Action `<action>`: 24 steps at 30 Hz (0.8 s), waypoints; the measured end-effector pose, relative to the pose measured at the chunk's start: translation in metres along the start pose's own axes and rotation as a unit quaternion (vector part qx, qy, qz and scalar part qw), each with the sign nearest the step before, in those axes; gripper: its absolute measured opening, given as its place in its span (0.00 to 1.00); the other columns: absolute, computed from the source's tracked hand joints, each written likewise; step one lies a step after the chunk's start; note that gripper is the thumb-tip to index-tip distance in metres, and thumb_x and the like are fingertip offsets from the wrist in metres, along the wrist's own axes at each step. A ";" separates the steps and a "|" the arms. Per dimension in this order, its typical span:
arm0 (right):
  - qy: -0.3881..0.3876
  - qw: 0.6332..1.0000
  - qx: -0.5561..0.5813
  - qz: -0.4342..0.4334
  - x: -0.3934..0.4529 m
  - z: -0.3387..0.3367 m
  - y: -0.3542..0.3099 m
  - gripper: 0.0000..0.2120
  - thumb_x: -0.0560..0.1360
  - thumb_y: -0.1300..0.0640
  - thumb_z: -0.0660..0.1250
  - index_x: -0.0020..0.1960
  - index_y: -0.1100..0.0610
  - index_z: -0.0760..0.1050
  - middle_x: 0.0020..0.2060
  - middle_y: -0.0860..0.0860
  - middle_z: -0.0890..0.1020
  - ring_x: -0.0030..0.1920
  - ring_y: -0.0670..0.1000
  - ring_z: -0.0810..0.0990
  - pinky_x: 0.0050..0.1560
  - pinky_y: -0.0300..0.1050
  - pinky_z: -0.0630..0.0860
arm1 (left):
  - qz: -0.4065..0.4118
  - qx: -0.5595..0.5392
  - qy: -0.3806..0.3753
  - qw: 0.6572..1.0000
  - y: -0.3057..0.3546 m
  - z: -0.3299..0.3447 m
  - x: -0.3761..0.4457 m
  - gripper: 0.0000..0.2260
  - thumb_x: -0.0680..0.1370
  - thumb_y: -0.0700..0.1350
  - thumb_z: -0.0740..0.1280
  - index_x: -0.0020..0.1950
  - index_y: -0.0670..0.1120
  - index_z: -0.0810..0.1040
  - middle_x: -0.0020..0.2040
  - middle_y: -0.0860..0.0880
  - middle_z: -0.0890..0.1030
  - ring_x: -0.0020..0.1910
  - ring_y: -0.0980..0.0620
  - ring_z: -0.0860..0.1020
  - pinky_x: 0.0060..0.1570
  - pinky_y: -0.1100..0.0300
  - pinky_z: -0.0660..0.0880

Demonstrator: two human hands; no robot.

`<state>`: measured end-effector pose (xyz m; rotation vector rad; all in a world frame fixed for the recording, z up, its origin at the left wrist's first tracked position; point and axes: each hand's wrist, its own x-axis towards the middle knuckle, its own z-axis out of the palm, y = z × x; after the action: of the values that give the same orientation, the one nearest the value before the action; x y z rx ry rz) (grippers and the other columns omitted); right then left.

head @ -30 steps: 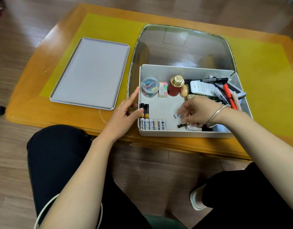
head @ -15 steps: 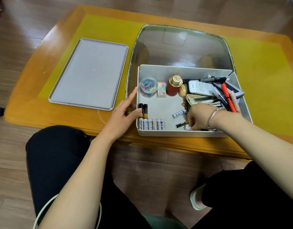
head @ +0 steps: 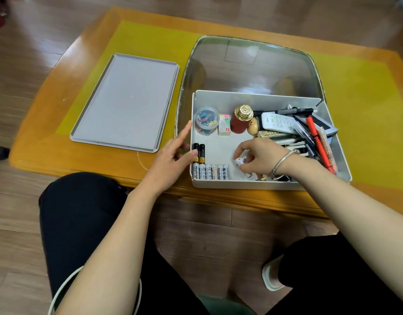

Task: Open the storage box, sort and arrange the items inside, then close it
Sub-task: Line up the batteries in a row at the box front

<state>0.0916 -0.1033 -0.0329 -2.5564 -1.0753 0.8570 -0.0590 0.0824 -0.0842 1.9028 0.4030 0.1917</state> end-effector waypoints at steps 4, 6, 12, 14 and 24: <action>-0.036 0.998 0.030 0.032 0.006 0.010 0.000 0.09 0.72 0.56 0.70 0.51 0.56 0.75 0.30 0.50 0.83 0.20 0.44 0.76 0.22 0.34 0.70 | -0.003 -0.006 -0.002 1.000 0.000 0.000 0.000 0.28 0.79 0.51 0.63 0.74 0.69 0.54 0.59 0.47 0.73 0.55 0.46 0.75 0.56 0.51 0.76; -0.045 0.996 0.056 0.046 0.007 0.012 0.000 0.10 0.73 0.56 0.70 0.52 0.56 0.75 0.32 0.51 0.84 0.22 0.45 0.76 0.19 0.33 0.67 | -0.003 -0.006 -0.002 1.000 0.001 0.000 0.000 0.28 0.79 0.51 0.63 0.74 0.69 0.54 0.58 0.47 0.74 0.55 0.47 0.75 0.56 0.51 0.76; -0.069 0.995 0.049 0.052 0.007 0.008 -0.002 0.16 0.71 0.61 0.71 0.57 0.55 0.74 0.36 0.52 0.85 0.27 0.49 0.78 0.19 0.32 0.67 | -0.002 -0.001 -0.003 1.000 0.001 0.000 -0.001 0.28 0.79 0.51 0.63 0.75 0.67 0.55 0.60 0.47 0.73 0.55 0.47 0.75 0.57 0.51 0.76; -0.071 0.995 0.050 0.053 0.007 0.008 -0.004 0.17 0.70 0.62 0.71 0.57 0.55 0.73 0.36 0.52 0.85 0.27 0.48 0.78 0.19 0.32 0.67 | -0.003 0.000 -0.003 1.000 0.002 0.000 -0.001 0.28 0.79 0.51 0.63 0.74 0.68 0.54 0.61 0.47 0.73 0.56 0.47 0.75 0.57 0.50 0.76; -0.103 0.991 0.071 0.049 -0.003 -0.008 0.000 0.16 0.72 0.64 0.70 0.58 0.55 0.73 0.41 0.52 0.84 0.27 0.45 0.79 0.20 0.37 0.71 | -0.005 0.000 -0.004 1.000 0.000 0.000 0.000 0.28 0.79 0.52 0.63 0.73 0.71 0.54 0.59 0.48 0.74 0.55 0.46 0.75 0.56 0.49 0.77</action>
<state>0.0940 -0.1055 -0.0252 -2.4621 -0.9101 1.1992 -0.0587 0.0825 -0.0846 1.9009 0.4062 0.1770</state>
